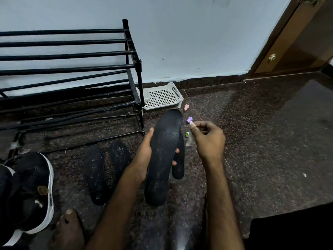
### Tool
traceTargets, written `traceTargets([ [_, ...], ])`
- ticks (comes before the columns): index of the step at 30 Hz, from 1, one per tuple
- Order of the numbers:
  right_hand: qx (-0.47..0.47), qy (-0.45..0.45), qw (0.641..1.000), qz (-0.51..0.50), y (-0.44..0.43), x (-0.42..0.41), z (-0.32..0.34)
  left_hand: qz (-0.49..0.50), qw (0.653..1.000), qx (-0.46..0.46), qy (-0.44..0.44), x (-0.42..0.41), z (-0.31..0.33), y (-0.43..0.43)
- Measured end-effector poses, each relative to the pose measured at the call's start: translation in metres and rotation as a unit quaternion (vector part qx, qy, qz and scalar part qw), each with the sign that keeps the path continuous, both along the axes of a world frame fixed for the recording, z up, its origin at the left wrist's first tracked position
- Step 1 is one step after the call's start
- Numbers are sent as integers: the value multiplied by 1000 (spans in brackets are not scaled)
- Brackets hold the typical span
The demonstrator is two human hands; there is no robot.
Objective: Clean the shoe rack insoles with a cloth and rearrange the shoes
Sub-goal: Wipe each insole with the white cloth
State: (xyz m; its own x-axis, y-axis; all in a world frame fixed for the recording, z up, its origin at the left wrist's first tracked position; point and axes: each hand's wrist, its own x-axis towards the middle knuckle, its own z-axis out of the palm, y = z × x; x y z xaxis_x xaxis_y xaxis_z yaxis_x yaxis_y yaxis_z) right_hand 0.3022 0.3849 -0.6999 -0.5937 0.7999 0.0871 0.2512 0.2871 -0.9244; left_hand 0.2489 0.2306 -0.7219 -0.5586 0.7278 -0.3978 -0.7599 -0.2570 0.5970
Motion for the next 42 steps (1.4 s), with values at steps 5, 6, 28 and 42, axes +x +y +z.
traceTargets([
  [5,-222,19,971,84,-16,1,-15,-2,1000,0,-23,-2,2,0],
  [6,-242,27,966,89,-18,1,-15,-5,1000,0,-24,-1,3,-1],
  [28,123,48,991,-7,-7,-5,10,-24,997,-75,23,1,15,-5],
  [42,25,38,999,30,-10,7,-7,9,1000,-27,11,-6,8,-10],
])
